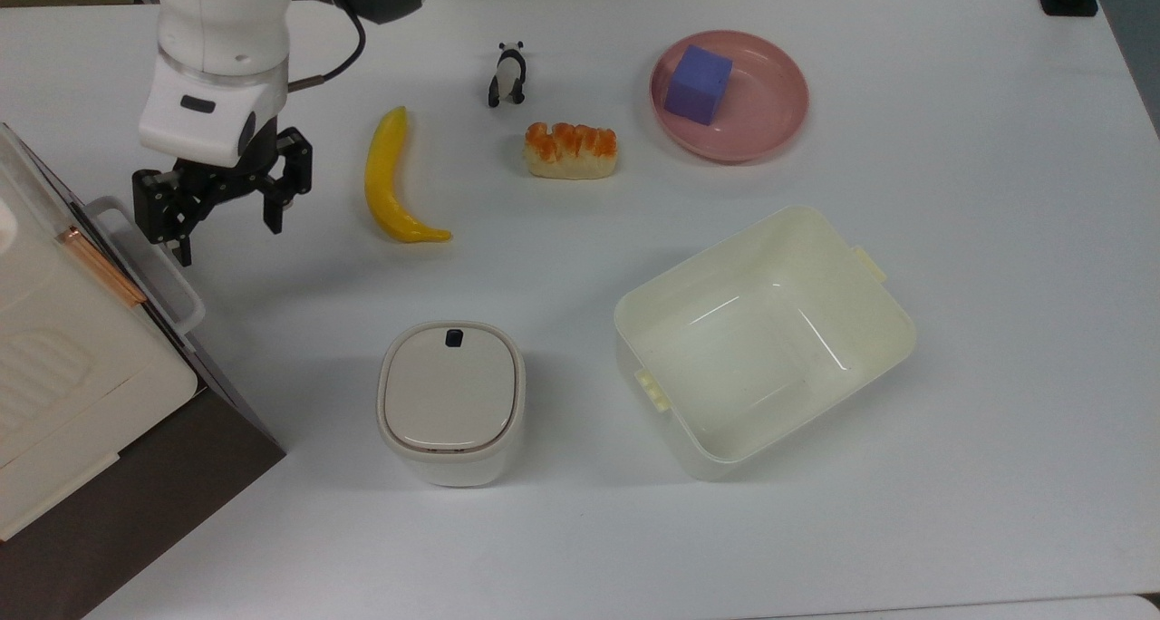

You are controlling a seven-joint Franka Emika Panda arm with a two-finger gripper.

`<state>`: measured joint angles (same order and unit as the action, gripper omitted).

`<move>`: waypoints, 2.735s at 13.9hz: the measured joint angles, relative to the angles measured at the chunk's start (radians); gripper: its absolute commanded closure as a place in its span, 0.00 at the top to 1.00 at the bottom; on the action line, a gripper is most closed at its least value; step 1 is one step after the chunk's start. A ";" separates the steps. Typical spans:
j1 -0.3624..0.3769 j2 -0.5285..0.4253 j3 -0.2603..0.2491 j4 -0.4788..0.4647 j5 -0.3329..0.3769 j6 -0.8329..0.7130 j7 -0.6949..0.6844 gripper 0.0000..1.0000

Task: Slide the drawer open
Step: 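Lower the gripper and close it on the drawer's white handle, then pull the handle outward to slide the brown drawer open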

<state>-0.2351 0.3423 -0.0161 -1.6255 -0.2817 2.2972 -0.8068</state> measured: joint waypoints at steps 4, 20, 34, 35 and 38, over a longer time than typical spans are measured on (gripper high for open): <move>-0.040 0.032 0.000 0.001 -0.019 0.035 -0.007 0.84; -0.061 0.072 0.007 0.052 -0.120 0.054 -0.009 0.57; -0.061 0.072 0.008 0.049 -0.138 0.054 -0.002 0.00; -0.061 0.072 0.008 0.048 -0.138 0.054 -0.002 0.00; -0.058 0.049 0.009 0.017 -0.138 0.054 -0.002 0.00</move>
<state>-0.2936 0.3916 -0.0072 -1.6082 -0.4201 2.3511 -0.8086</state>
